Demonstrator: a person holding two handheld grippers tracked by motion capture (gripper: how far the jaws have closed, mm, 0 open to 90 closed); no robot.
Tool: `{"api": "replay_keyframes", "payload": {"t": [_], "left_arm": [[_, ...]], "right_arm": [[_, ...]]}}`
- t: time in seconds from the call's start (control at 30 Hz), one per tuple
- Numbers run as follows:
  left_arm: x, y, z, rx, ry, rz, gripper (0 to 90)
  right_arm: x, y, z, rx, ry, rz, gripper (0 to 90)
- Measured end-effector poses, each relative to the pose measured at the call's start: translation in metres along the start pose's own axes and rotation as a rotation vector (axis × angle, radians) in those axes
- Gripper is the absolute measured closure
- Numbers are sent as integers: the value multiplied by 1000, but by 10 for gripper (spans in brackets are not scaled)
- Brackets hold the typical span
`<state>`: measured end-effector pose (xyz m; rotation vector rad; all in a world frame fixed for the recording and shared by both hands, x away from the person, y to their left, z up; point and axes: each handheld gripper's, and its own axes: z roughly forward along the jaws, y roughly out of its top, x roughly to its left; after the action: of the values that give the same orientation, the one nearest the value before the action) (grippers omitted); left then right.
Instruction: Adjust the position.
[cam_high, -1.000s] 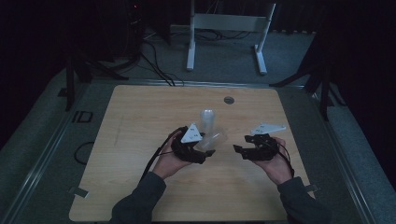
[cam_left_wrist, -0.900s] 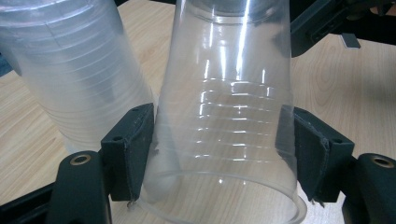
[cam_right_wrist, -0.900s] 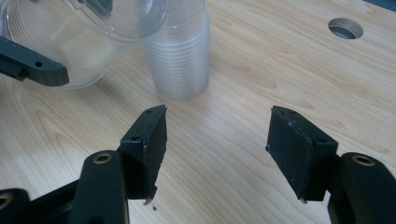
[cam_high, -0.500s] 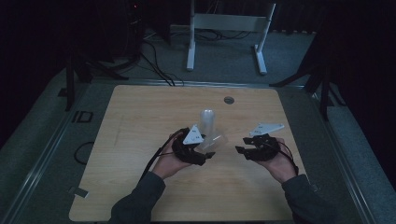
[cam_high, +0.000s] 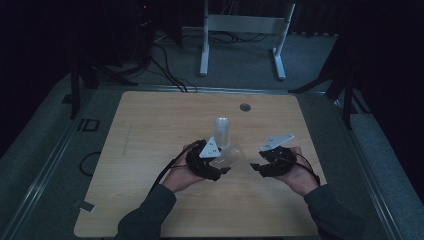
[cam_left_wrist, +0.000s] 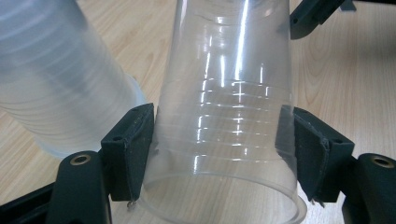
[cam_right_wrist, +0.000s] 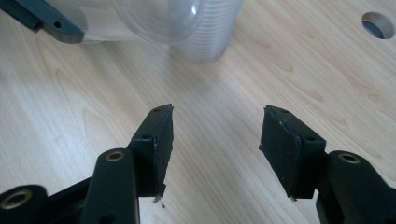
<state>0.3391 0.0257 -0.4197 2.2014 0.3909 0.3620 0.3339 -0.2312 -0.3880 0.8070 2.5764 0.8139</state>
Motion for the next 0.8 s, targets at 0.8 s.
{"api": "replay_keyframes", "payload": {"t": [0.8], "left_arm": [[-6, -2, 10, 78, -61, 50, 293]], "right_arm": [[5, 8, -1, 131, 41, -193, 380]]}}
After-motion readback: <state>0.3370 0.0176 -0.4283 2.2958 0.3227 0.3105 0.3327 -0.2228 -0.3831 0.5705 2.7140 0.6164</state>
